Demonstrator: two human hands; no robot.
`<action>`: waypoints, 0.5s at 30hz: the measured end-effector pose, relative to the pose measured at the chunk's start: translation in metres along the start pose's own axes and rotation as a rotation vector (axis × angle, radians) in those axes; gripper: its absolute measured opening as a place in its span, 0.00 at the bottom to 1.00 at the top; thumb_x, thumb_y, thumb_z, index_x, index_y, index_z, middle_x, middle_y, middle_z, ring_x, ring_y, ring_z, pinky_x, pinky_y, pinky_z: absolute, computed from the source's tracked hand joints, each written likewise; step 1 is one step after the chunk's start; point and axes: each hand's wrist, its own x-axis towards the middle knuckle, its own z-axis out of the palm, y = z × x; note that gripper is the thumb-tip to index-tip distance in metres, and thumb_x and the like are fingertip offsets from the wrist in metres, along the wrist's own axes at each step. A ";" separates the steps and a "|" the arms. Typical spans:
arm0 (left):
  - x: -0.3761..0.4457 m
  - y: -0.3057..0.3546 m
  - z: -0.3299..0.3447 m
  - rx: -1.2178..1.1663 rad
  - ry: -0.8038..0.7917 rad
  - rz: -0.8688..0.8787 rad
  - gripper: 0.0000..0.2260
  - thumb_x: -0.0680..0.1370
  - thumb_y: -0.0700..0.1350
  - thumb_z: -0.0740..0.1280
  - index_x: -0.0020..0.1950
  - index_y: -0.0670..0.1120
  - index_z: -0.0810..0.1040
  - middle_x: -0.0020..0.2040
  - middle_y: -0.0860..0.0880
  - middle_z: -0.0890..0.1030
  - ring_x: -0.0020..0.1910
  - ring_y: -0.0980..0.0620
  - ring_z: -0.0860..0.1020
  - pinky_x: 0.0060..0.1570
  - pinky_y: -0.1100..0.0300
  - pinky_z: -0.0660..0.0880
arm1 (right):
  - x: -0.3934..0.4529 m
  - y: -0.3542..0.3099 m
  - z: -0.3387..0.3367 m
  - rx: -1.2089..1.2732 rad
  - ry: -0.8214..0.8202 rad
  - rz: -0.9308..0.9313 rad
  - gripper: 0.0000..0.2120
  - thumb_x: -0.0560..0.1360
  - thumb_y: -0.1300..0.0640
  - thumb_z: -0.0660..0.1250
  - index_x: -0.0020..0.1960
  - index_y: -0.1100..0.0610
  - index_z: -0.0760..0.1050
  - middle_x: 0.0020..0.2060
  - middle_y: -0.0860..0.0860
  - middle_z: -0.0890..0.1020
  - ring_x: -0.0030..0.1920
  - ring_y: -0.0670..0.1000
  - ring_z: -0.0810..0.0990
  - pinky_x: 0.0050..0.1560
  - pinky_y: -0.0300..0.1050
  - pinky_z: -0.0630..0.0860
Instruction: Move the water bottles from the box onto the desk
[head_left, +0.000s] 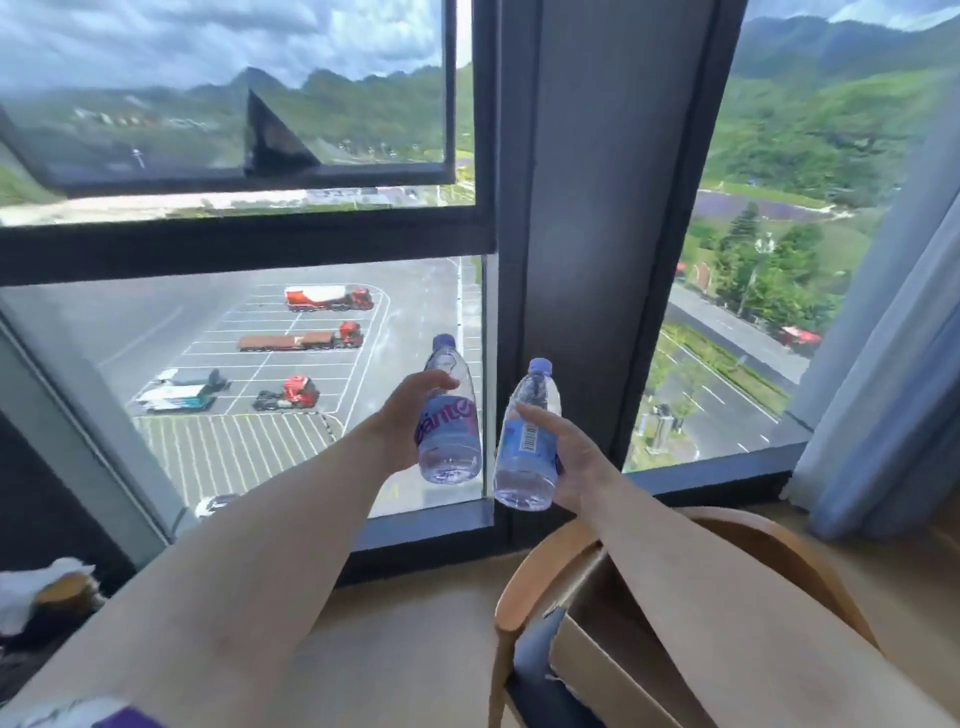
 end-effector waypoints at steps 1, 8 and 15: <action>-0.009 0.001 -0.009 -0.041 0.019 0.025 0.17 0.72 0.51 0.73 0.56 0.45 0.74 0.41 0.43 0.79 0.37 0.43 0.80 0.46 0.52 0.78 | 0.009 0.002 0.010 0.005 -0.036 0.008 0.32 0.58 0.53 0.86 0.59 0.58 0.81 0.45 0.59 0.87 0.44 0.60 0.87 0.43 0.55 0.83; -0.102 -0.018 -0.075 -0.105 0.396 0.089 0.25 0.69 0.59 0.80 0.56 0.42 0.84 0.47 0.39 0.87 0.43 0.41 0.86 0.41 0.53 0.82 | 0.042 0.045 0.099 -0.042 -0.405 0.206 0.20 0.65 0.56 0.83 0.53 0.59 0.82 0.46 0.59 0.85 0.43 0.60 0.86 0.48 0.55 0.83; -0.230 -0.049 -0.129 -0.203 0.837 0.041 0.20 0.70 0.49 0.80 0.56 0.42 0.79 0.41 0.41 0.82 0.40 0.41 0.81 0.54 0.46 0.81 | 0.015 0.112 0.204 -0.246 -0.628 0.401 0.16 0.72 0.57 0.75 0.56 0.58 0.74 0.40 0.55 0.80 0.36 0.55 0.81 0.39 0.48 0.80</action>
